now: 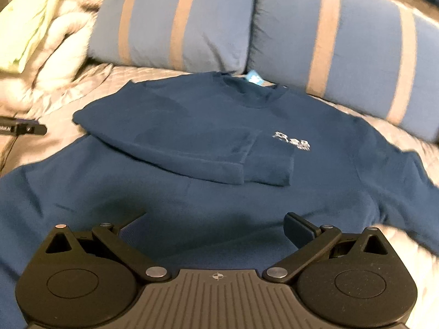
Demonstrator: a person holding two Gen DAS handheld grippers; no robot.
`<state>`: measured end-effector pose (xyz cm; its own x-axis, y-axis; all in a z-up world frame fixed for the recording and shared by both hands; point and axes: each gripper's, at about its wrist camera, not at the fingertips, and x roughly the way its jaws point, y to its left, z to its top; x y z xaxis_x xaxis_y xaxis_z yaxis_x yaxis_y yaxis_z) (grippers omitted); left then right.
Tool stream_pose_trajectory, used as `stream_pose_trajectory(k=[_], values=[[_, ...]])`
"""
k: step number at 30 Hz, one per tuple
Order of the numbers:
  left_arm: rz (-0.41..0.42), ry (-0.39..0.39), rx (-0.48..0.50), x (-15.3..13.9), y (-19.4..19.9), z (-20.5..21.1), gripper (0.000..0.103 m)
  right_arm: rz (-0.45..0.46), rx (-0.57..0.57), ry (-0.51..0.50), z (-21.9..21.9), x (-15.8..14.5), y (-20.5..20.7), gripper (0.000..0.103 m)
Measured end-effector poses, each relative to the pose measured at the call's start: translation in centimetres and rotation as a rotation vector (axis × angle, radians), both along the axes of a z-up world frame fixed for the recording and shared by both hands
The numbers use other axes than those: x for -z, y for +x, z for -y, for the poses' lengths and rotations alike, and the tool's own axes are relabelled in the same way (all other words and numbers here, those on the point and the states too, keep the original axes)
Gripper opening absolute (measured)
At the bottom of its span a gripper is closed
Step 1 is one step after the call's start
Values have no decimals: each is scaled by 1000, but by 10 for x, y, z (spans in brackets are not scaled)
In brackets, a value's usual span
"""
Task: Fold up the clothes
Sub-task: 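Move the right tool to the sweatshirt side edge and close on it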
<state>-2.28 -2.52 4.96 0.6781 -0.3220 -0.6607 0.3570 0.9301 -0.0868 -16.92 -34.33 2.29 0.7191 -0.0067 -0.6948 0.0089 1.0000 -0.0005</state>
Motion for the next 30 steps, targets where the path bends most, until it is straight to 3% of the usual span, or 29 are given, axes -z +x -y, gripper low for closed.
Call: stream_pose_trajectory(k=[6,12,15,20,30], values=[[-1,-2,-1,3,-2,-5,67,20,-125,-154,10,-8,16,101],[-17,-4,-1,11,-2,-6,67,41,-339,-422,-3,5,37,87],[-15,1,2,13,-2,-6,67,36,-439,-502,-13,10,50,82],[-8,-7,9,14,-4,-7,67,-10,-574,-592,-22,18,72,68],[-9,-9,15,18,1,-4,67,-104,-699,-640,-31,37,90,39]])
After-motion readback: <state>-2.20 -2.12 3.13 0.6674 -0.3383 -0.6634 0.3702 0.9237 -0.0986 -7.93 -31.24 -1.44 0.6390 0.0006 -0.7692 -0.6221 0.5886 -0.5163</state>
